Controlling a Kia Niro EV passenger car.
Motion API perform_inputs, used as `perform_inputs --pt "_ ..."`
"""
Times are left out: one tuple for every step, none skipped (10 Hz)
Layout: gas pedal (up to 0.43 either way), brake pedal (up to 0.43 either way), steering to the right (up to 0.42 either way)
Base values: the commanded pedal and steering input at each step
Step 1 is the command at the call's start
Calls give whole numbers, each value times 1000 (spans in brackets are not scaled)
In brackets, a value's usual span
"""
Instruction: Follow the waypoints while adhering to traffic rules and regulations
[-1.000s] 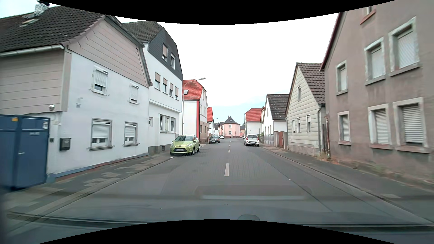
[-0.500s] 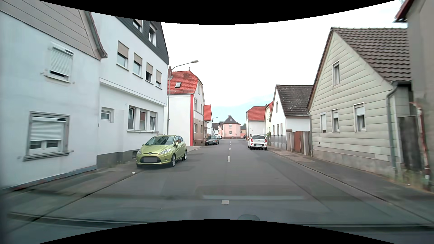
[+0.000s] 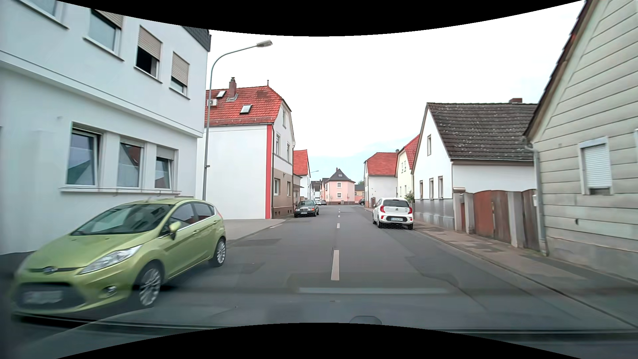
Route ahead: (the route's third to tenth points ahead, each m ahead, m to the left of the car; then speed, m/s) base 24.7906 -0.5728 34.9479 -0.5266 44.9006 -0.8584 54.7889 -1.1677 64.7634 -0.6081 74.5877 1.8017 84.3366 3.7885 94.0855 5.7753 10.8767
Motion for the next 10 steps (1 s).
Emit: perform_inputs --pt "0 0 -3" --pt "0 0 -3" --pt "0 0 -2" --pt "0 0 0" --pt "0 0 0" --pt "0 0 3" --pt "0 0 7" --pt "0 0 10" --pt "0 0 12" --pt "0 0 14"
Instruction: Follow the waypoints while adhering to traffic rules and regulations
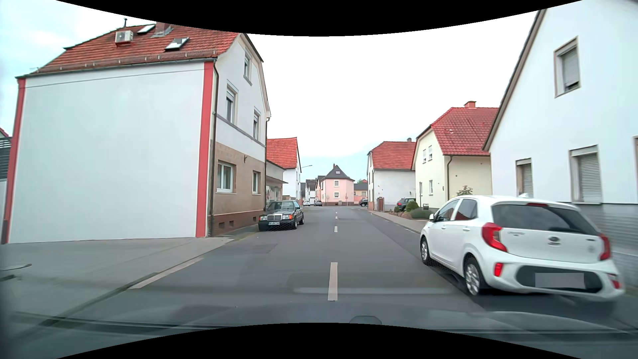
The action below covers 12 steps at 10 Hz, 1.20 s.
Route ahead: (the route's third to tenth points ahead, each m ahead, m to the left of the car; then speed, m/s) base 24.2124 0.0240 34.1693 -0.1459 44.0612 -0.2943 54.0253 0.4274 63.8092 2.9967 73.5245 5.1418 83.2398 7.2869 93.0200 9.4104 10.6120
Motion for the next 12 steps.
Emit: perform_inputs --pt "0 0 16" --pt "0 0 16" --pt "0 0 17" --pt "0 0 17" --pt "0 0 17" --pt "0 0 17" --pt "0 0 17" --pt "0 0 16" --pt "0 0 15" --pt "0 0 14" --pt "0 0 12" --pt "0 0 10"
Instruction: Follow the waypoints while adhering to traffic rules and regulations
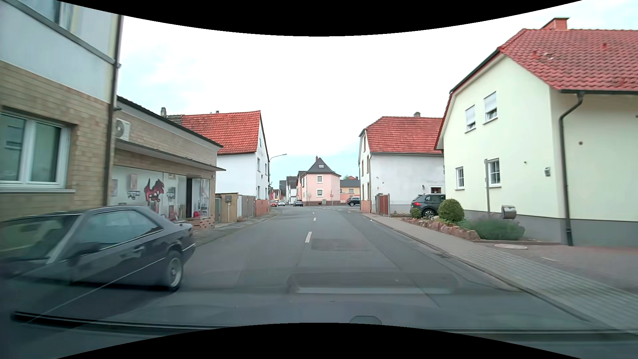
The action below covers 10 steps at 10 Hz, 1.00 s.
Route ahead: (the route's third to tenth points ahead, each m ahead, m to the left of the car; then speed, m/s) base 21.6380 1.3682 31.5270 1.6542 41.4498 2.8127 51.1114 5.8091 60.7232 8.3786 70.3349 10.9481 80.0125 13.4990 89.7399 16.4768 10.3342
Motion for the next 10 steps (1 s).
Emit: perform_inputs --pt "0 0 8" --pt "0 0 7" --pt "0 0 5" --pt "0 0 1" --pt "0 0 -4" --pt "0 0 -8" --pt "0 0 -13" --pt "0 0 -16" --pt "0 0 -19" --pt "0 0 -23"
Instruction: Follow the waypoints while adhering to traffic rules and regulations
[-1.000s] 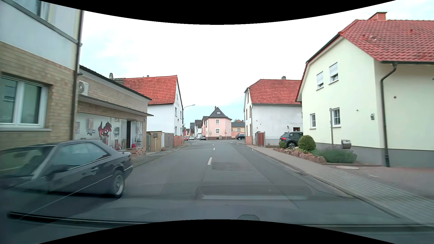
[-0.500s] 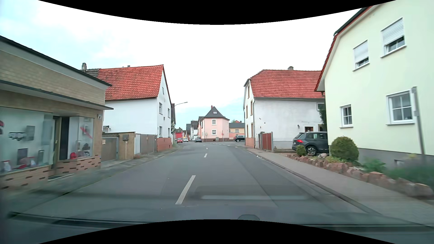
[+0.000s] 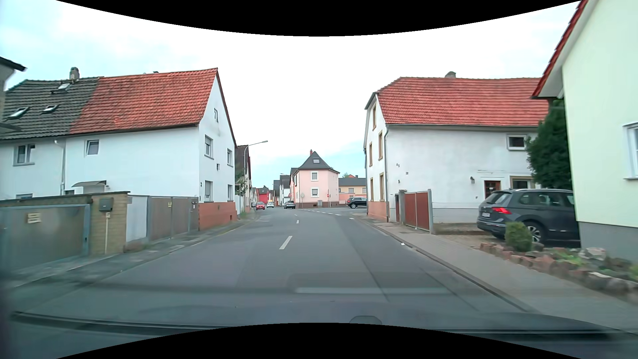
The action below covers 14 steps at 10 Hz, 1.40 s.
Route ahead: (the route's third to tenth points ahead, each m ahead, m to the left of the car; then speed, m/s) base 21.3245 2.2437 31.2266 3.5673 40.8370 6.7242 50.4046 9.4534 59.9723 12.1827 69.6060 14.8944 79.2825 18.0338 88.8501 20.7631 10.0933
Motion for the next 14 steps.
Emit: perform_inputs --pt "0 0 -25" --pt "0 0 -30" --pt "0 0 -31" --pt "0 0 -32" --pt "0 0 -35" --pt "0 0 -38" --pt "0 0 -39" --pt "0 0 -39" --pt "0 0 -38" --pt "0 0 -38" --pt "0 0 -36" --pt "0 0 -35" --pt "0 0 -34" --pt "0 0 -32"
